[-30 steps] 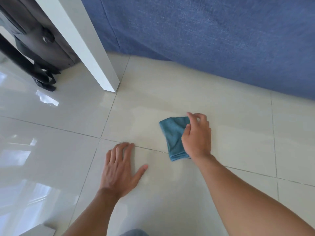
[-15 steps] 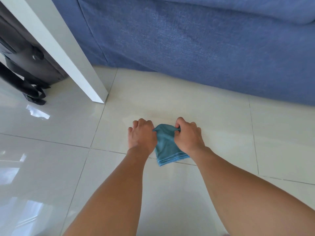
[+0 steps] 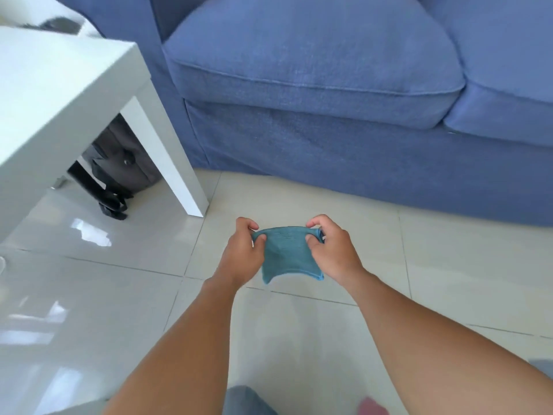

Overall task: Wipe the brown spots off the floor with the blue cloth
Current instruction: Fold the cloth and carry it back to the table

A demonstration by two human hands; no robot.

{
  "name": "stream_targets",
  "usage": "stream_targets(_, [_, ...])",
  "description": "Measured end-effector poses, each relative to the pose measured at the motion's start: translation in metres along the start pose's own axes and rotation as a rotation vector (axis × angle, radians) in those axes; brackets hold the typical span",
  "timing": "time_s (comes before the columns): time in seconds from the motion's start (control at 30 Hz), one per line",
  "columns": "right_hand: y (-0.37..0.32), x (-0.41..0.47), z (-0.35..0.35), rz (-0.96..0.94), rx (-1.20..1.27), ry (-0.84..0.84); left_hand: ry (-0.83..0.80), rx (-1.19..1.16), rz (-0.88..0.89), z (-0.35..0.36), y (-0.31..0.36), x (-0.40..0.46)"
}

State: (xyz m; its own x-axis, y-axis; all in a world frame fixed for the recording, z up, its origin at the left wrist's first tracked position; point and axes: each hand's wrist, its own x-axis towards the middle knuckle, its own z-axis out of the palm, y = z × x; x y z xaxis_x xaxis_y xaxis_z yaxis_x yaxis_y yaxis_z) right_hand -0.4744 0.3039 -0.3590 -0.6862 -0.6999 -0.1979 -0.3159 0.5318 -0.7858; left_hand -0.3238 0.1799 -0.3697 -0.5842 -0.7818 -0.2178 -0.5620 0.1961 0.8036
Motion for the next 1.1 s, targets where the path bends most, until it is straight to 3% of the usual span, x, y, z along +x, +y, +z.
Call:
stream_targets(0.27, [-0.109, -0.017, -0.037, -0.127, 0.196, -0.027, 0.156, -0.303, 0.020, -0.081, 0.066, -0.045])
stream_targets(0.5, [-0.219, -0.034, -0.044, -0.221, 0.417, -0.304, 0.332, -0.396, -0.045, -0.182, 0.113, -0.094])
stream_targets(0.7, [-0.322, -0.037, -0.024, -0.267, 0.419, -0.625, 0.442, -0.350, -0.096, -0.273, 0.134, -0.137])
stream_targets(0.9, [-0.398, -0.038, 0.010, -0.442, 0.213, -0.830, 0.542, -0.389, -0.185, -0.335, 0.118, -0.156])
stream_targets(1.1, [-0.436, -0.038, 0.056, -0.660, -0.025, -0.803, 0.642, -0.375, -0.330, -0.352, 0.097, -0.157])
